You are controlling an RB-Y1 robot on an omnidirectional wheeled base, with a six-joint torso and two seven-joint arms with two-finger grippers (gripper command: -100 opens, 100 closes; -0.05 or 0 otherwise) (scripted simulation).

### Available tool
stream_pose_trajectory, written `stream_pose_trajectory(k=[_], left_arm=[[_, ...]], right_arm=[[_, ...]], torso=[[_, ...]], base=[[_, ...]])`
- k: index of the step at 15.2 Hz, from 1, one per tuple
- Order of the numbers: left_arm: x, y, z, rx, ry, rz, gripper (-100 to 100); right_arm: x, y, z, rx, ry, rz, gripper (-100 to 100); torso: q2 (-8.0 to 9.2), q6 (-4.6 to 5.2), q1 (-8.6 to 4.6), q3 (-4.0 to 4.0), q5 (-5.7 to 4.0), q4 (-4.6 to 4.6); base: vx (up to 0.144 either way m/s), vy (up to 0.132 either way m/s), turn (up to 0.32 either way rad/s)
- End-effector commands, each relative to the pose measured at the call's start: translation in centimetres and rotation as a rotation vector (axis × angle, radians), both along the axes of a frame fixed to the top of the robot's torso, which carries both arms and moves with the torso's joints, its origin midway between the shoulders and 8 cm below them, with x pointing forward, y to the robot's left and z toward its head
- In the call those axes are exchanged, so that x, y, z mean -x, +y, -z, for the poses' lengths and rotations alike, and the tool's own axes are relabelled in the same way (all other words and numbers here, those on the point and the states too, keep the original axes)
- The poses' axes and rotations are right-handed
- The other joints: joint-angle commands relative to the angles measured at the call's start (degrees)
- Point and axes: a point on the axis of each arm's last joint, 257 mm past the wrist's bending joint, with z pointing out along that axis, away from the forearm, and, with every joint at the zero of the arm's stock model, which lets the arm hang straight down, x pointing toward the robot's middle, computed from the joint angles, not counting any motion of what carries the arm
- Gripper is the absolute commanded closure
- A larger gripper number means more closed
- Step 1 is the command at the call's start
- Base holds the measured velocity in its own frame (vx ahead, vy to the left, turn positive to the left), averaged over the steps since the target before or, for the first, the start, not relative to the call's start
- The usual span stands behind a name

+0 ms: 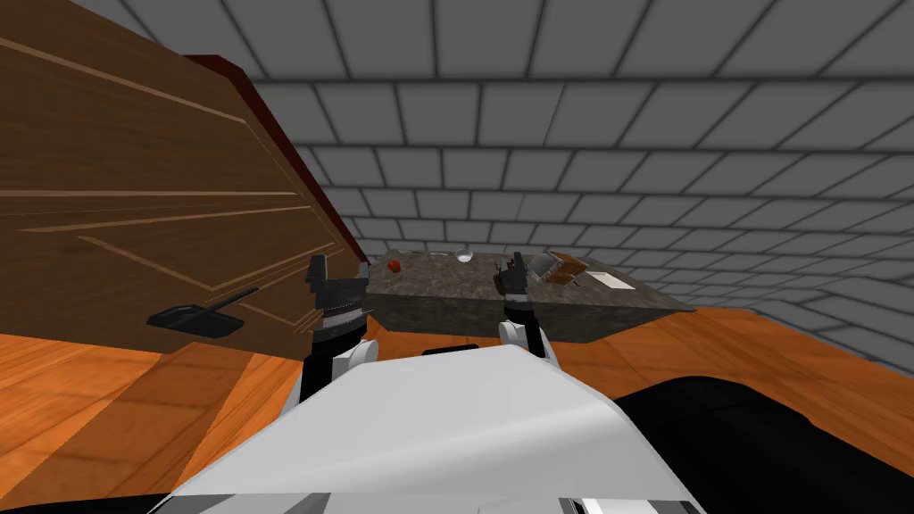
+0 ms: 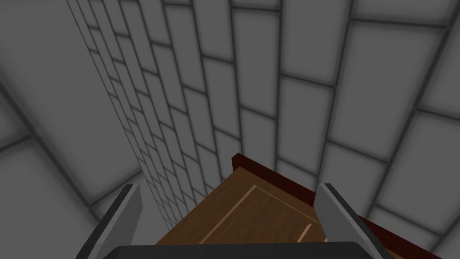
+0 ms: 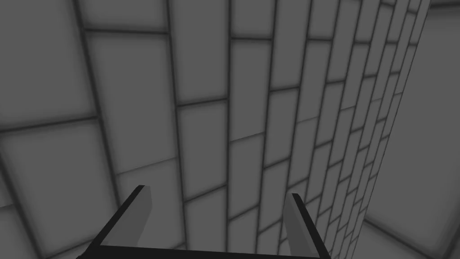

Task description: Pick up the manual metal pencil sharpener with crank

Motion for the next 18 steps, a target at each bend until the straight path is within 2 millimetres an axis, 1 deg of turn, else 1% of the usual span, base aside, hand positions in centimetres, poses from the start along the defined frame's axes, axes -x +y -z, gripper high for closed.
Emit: stream_pose_trajectory(k=[1, 4, 6, 9, 16, 18], left_arm=[[0.0, 0.0, 0.0, 0.0, 0.0, 0.0, 0], [0.0, 0.0, 0.0, 0.0, 0.0, 0.0, 0], [0.0, 0.0, 0.0, 0.0, 0.0, 0.0, 0], [0.0, 0.0, 0.0, 0.0, 0.0, 0.0, 0], [0.0, 0.0, 0.0, 0.0, 0.0, 0.0, 0], [0.0, 0.0, 0.0, 0.0, 0.0, 0.0, 0]], right_arm=[[0.0, 0.1, 0.1, 0.008, 0.002, -0.025, -100], [0.0, 0.1, 0.2, -0.005, 0.003, -0.068, -100], [0.0, -0.1, 0.2, -0.047, 0.001, -0.121, -100], [-0.1, -0.4, 0.3, -0.086, -0.001, -0.151, -100], [-0.2, -1.8, 0.4, -0.268, -0.014, -0.276, -100], [-0.2, -2.2, 0.5, -0.296, -0.016, -0.281, -100]], torso=[[0.0, 0.0, 0.0, 0.0, 0.0, 0.0], [0.01, -0.01, -0.18, 0.01, -0.03, 0.0], [0.03, -0.01, -0.23, 0.02, -0.05, 0.01], [0.02, -0.01, -0.29, 0.01, -0.06, 0.0], [0.04, -0.01, -0.33, 0.02, -0.07, 0.01], [0.06, -0.01, -0.34, 0.03, -0.08, 0.01]], base=[[-0.001, -0.009, 0.03], [-0.004, -0.04, 0.078], [-0.011, -0.053, 0.121], [-0.003, -0.06, 0.08], [-0.013, -0.068, 0.117], [-0.016, -0.062, 0.083]])
